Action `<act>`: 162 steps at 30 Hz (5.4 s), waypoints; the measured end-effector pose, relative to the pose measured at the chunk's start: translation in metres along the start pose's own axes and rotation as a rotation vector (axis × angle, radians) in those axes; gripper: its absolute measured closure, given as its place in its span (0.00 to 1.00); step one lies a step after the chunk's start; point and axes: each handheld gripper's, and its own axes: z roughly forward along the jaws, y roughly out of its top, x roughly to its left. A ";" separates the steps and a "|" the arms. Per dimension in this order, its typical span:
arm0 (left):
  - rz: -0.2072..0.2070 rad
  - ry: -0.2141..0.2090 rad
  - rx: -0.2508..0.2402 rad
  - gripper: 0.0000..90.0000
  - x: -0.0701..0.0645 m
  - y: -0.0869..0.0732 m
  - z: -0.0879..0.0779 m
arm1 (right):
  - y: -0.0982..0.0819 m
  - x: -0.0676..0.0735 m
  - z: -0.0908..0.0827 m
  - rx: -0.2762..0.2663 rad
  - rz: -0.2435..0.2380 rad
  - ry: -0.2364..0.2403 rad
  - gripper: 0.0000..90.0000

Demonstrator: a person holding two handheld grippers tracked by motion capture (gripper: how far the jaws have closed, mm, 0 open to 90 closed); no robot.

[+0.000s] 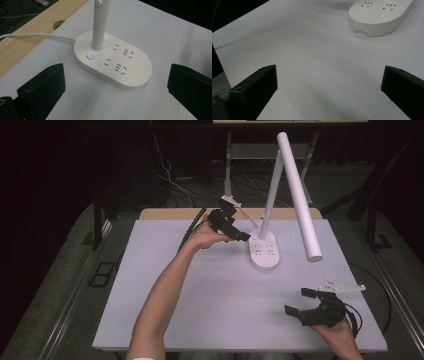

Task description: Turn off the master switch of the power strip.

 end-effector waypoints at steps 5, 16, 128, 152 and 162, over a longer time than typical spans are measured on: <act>-0.020 0.016 -0.010 0.02 0.005 0.002 0.009 | 0.000 0.000 0.001 0.002 0.005 0.001 0.00; -0.052 0.061 -0.028 0.13 0.013 0.007 0.019 | 0.000 -0.001 0.000 0.002 0.001 -0.002 0.00; -0.463 0.119 -0.080 1.00 0.025 -0.024 0.108 | 0.001 -0.008 -0.008 -0.028 0.003 -0.002 0.00; -0.370 0.141 -0.206 0.81 0.016 -0.031 0.054 | 0.001 -0.009 -0.006 -0.019 -0.001 -0.001 0.00; -0.304 0.109 -0.199 0.35 0.007 -0.037 0.025 | 0.001 -0.008 -0.006 -0.017 -0.003 0.001 0.00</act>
